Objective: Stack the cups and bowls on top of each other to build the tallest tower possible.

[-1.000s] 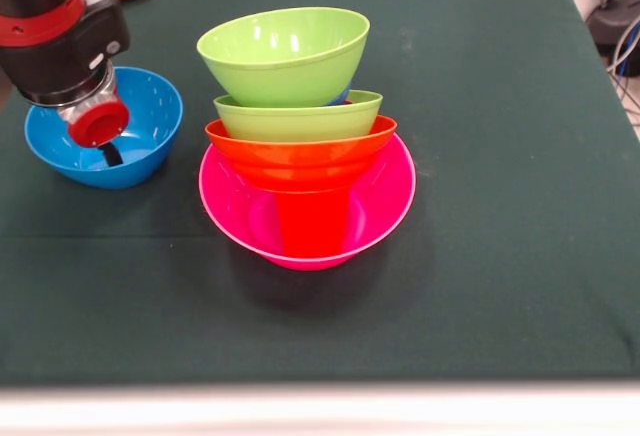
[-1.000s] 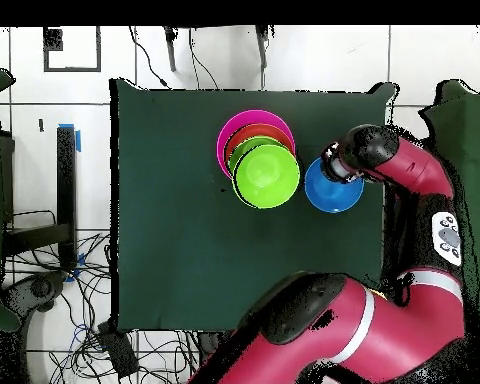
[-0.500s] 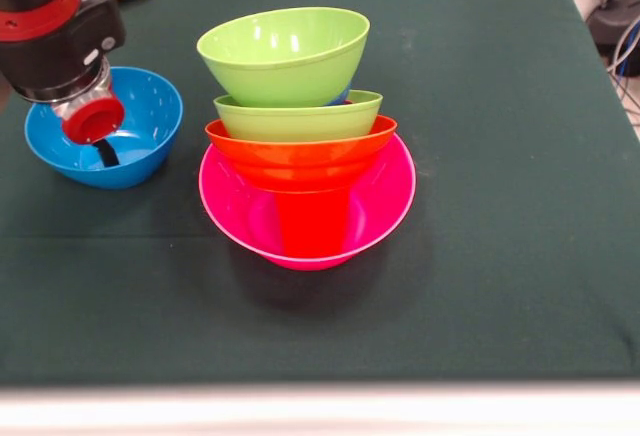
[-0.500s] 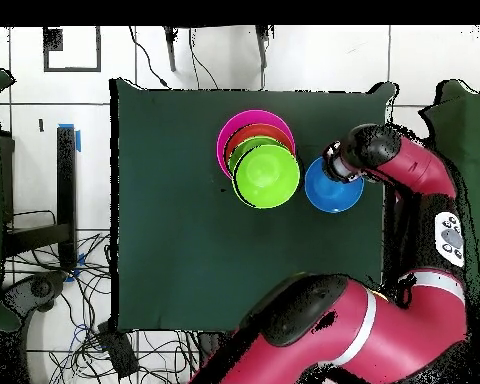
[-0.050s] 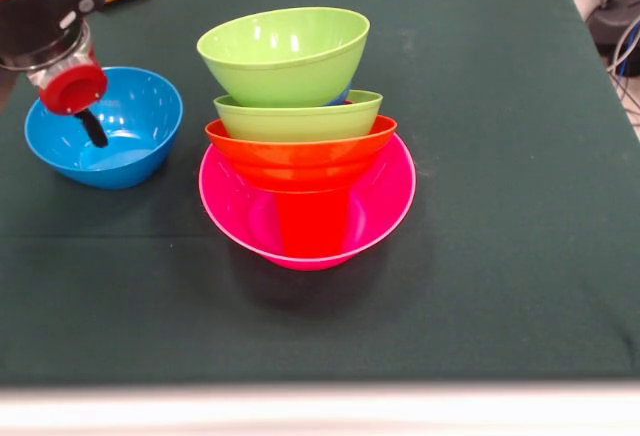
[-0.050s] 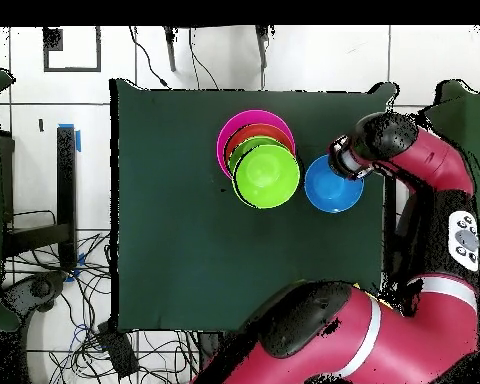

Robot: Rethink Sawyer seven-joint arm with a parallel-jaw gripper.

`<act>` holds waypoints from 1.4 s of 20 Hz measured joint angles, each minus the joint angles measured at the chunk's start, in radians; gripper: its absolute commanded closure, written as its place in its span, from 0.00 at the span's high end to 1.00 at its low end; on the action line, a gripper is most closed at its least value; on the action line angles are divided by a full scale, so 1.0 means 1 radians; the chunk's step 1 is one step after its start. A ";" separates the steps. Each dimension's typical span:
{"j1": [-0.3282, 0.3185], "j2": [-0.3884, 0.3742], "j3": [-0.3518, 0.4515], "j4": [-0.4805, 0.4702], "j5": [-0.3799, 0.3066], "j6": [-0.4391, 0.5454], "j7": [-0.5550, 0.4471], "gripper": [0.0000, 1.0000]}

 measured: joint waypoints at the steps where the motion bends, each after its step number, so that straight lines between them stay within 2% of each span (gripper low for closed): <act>1: 0.000 -0.002 0.000 -0.005 0.000 0.010 0.000 1.00; 10: 0.000 -0.009 0.003 -0.053 0.004 0.040 0.000 1.00; 21: 0.003 0.023 0.012 -0.137 0.022 0.040 0.000 1.00; 28: 0.004 0.039 0.012 -0.138 0.026 0.038 0.000 1.00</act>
